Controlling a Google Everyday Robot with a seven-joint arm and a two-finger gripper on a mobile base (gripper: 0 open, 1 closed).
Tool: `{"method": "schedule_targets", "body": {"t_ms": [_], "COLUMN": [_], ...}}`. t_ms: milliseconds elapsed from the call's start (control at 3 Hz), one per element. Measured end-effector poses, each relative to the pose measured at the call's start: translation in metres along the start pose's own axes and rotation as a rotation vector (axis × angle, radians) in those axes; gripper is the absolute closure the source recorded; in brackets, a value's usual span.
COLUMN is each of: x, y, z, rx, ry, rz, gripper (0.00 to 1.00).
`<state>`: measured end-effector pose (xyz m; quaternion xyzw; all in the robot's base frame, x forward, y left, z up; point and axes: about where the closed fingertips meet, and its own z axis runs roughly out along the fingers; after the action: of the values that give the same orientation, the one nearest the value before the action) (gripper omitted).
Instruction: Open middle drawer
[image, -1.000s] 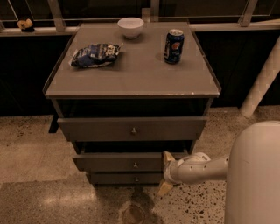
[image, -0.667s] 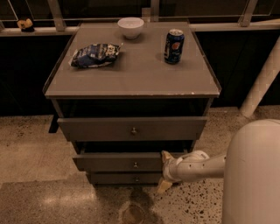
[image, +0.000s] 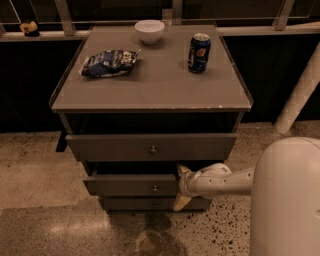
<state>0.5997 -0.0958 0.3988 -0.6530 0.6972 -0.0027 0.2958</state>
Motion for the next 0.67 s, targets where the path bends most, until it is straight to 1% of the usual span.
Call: {"method": "schedule_targets", "body": {"t_ms": [333,667], "x": [0.0000,0.0000], "y": [0.0000,0.0000], "z": [0.0000,0.0000], "rx": [0.000,0.000], "ry": [0.000,0.000], "rz": [0.000,0.000], "gripper": [0.19,0.42]}}
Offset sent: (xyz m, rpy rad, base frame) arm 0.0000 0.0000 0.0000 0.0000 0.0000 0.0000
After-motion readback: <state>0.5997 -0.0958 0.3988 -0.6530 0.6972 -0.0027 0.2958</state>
